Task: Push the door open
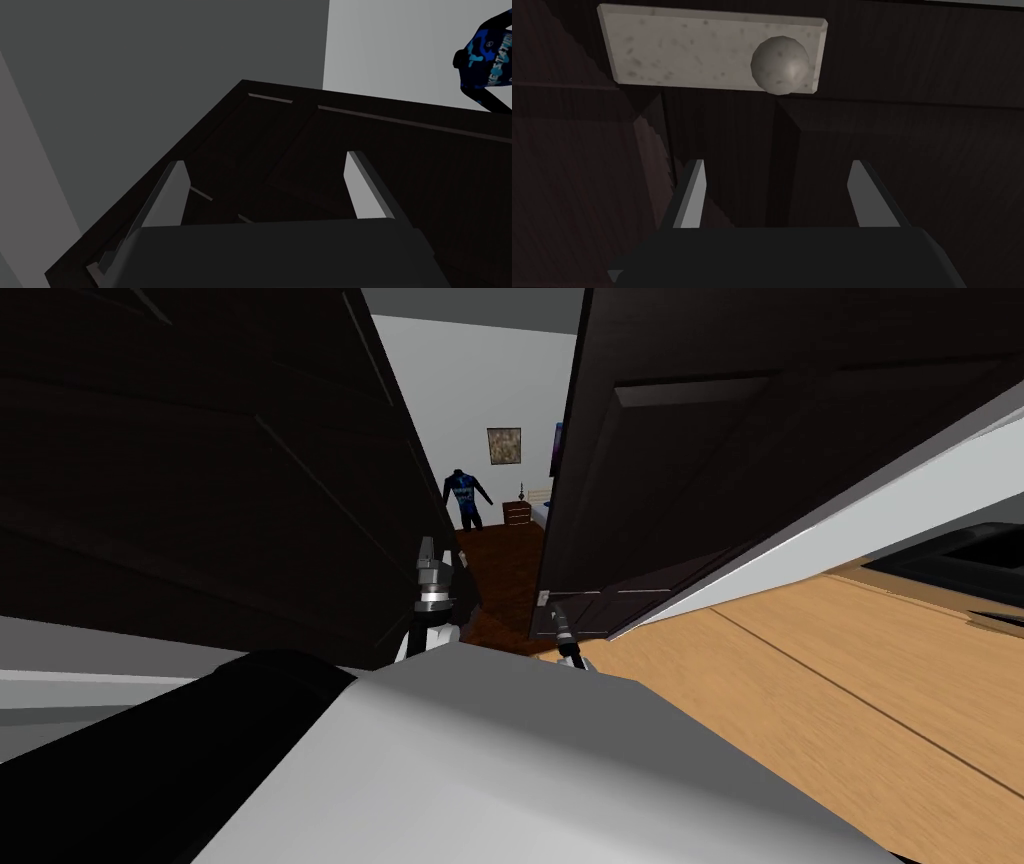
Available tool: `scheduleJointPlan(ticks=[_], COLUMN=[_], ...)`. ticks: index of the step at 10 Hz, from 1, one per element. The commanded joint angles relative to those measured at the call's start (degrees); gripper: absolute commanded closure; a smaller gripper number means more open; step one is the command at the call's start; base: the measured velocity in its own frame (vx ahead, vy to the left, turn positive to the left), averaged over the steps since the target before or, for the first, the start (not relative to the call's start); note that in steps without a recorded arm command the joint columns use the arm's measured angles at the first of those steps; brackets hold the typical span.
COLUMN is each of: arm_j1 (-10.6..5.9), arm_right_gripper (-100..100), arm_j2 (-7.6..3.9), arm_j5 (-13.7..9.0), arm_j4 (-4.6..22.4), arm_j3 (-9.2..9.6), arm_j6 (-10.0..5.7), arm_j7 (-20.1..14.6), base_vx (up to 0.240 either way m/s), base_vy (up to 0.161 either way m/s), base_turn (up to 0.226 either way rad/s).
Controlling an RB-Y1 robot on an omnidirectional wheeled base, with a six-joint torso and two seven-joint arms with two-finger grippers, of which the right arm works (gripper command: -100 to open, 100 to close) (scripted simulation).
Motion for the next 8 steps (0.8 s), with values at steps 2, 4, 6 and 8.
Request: scheduleJointPlan(ticks=[2,4,6,8], arm_j1=[0.24,0.07,0.03,-0.02], arm_right_gripper=[-100,-100,-100,-100], arm_j2=[0.68,0.95,0.44,0.23], arm_j5=[-0.11,-0.15,-0.24,-0.32], arm_j4=[-0.55,-0.20,0.01,0.18], arm_j3=[0.16,0.13,-0.08,-0.29], arm_j6=[0.36,0.22,-0.06,-0.31], arm_j7=[-0.18,-0.15,-0.02,0.13], base_vx=[-0.235,-0.163,0.103,0.196], base_vy=[0.006,0.014,0.023,0.052], base_turn=[-0.041,-0.026,0.020,0.022])
